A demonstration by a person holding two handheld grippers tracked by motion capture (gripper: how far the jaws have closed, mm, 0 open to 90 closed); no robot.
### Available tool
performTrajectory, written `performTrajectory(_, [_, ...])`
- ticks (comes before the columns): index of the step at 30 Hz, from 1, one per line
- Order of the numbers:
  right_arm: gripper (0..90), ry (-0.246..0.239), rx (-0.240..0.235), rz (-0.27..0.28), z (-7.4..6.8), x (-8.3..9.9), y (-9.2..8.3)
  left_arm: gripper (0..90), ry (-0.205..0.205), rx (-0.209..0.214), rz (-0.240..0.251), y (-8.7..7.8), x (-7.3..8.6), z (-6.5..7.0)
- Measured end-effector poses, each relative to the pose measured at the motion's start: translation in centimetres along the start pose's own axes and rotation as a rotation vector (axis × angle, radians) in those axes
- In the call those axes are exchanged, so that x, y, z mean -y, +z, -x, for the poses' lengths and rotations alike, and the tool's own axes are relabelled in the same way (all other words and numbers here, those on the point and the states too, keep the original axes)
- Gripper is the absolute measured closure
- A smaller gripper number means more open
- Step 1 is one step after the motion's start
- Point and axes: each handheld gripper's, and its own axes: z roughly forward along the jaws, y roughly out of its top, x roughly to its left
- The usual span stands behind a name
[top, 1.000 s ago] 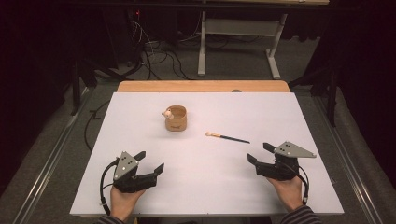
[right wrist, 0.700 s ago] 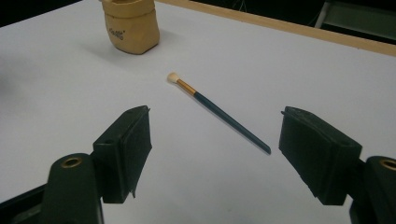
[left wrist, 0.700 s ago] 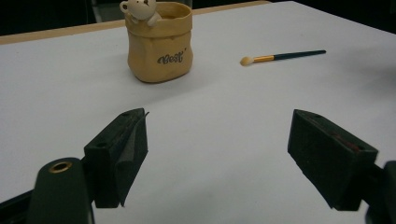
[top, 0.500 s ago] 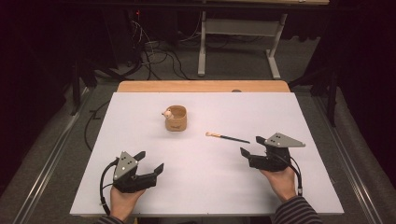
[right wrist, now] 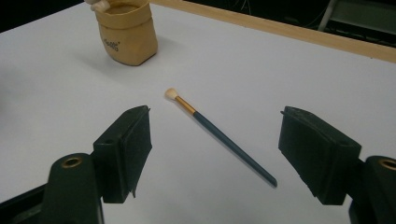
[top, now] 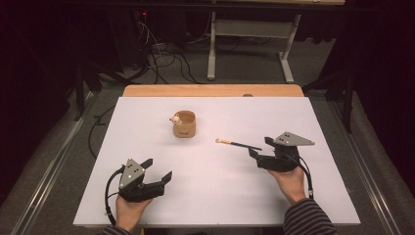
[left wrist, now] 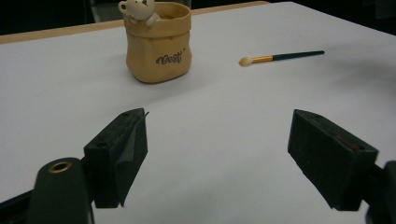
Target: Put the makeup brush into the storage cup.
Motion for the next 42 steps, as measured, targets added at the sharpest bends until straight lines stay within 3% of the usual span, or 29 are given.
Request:
performTrajectory(8, [27.2,-0.019,0.0,-0.021,0.2,-1.8,1.2,20.1,-0.003,0.006,0.001,0.0,0.0,0.0])
performTrajectory(24, [27.7,-0.008,0.002,-0.044,0.7,-4.0,3.1,20.1,0.001,0.01,0.001,0.0,0.0,0.0])
performTrajectory(42, [36.1,-0.099,-0.03,-0.181,0.7,-6.5,5.5,19.1,-0.002,0.007,0.001,-0.1,0.0,0.0])
